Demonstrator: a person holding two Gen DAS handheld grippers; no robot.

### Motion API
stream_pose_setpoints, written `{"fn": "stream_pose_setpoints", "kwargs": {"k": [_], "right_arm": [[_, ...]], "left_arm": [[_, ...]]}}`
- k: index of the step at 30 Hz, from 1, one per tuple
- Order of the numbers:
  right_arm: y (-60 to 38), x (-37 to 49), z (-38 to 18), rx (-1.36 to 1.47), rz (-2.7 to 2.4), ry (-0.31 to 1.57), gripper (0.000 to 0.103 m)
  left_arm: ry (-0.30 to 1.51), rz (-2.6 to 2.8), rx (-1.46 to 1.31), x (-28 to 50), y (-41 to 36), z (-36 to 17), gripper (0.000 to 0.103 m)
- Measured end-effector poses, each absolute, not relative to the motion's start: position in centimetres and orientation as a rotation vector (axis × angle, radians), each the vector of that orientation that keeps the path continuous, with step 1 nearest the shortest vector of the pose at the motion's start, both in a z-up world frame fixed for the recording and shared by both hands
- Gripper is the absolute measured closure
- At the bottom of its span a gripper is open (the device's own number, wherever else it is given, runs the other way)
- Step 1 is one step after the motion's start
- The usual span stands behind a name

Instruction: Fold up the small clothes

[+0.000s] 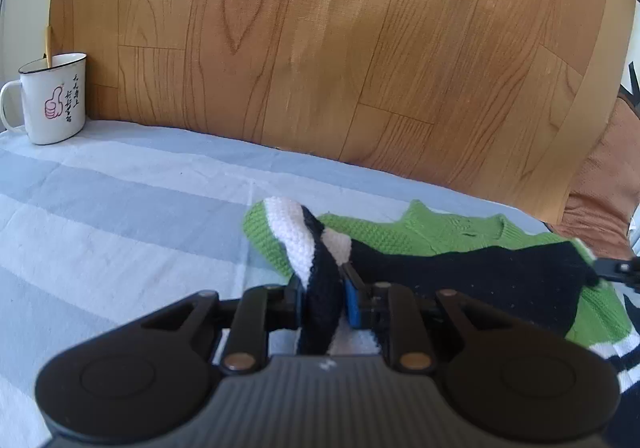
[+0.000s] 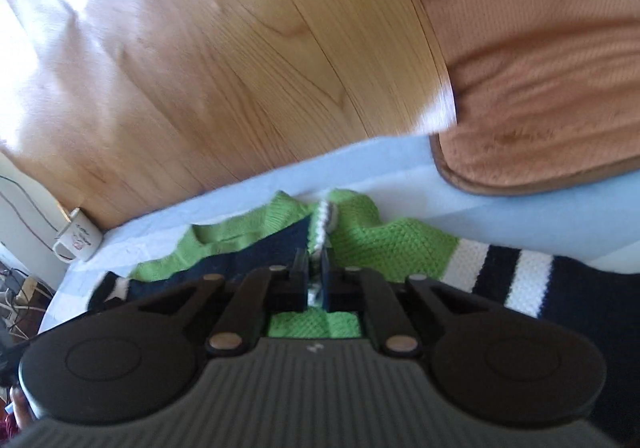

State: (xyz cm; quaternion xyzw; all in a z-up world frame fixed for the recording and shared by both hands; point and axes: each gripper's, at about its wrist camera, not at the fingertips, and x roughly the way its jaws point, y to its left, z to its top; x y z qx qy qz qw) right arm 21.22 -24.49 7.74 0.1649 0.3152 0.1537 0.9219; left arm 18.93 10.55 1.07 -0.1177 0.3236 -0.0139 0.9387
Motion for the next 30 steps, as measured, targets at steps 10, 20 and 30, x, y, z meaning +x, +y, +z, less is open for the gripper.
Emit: {"fn": "stream_pose_setpoints", "kwargs": {"k": [10,20,30], "right_arm": [[-30.6,17.2,6.8,0.492,0.195,0.586,0.09],[-42.5,1.2,1.8,0.866,-0.121,0.45,0.068],[-45.4,2.9,1.2,0.946,-0.254,0.323,0.055]], "left_arm": [[0.666,-0.015,-0.249,18.8,11.1,1.0,0.071],[0.492,-0.097,-0.305,15.1,10.7,4.5,0.073],[0.562,-0.161,-0.116,15.6,5.9,2.0,0.068]]}}
